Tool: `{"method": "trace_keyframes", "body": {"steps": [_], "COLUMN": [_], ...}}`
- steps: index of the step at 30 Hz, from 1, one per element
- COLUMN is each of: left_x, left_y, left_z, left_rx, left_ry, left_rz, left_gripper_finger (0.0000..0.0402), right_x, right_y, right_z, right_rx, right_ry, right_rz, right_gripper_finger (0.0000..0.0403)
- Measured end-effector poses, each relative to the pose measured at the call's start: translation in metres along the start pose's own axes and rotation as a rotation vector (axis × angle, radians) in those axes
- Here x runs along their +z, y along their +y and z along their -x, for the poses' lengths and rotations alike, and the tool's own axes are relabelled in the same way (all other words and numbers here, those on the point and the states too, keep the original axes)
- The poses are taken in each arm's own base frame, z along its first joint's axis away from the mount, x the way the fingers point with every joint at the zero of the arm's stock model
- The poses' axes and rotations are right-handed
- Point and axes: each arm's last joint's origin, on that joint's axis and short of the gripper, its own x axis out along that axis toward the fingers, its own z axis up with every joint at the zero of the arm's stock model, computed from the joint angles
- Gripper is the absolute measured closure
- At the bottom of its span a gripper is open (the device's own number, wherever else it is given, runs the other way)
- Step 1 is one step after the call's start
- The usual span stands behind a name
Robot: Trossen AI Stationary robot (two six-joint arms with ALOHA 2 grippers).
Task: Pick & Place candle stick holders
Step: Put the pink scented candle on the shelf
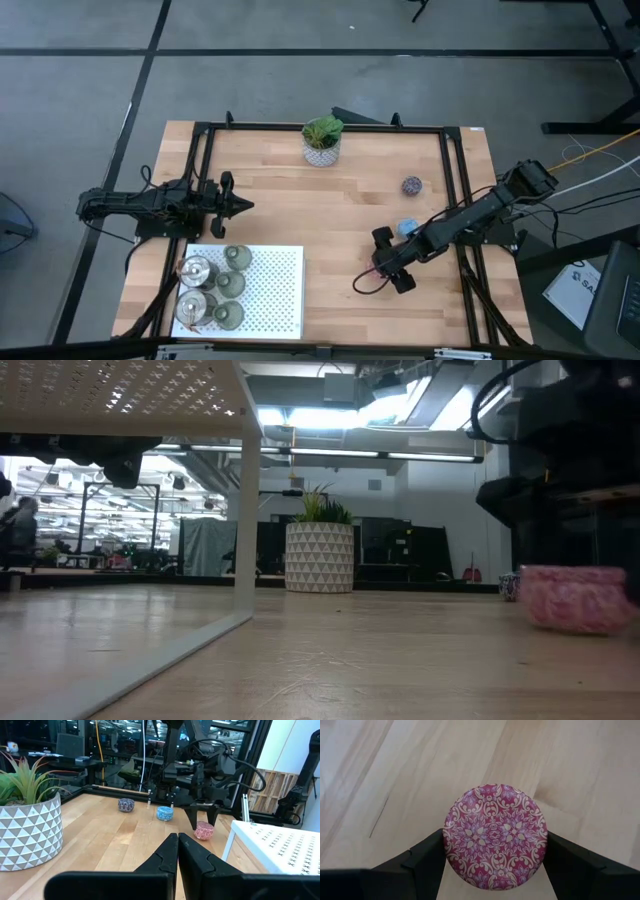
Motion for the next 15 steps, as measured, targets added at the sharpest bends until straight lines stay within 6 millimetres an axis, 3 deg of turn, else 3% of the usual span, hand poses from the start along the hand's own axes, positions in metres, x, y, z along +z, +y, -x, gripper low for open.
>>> {"method": "trace_keyframes", "body": {"steps": [7,15], "left_x": [0.0,0.0], "left_y": [0.0,0.0], "left_z": [0.0,0.0], "left_rx": [0.0,0.0], "left_ry": [0.0,0.0], "left_rz": [0.0,0.0], "left_gripper_finger": [0.0395,0.0394], "right_x": [0.026,0.067], "right_y": [-0.013,-0.036], "right_z": [0.012,0.042], "right_rx": [-0.003,0.04], "right_ry": [-0.043,-0.1], "right_rz": [-0.024,-0.088], "right_gripper_finger": [0.0114,0.0113]}}
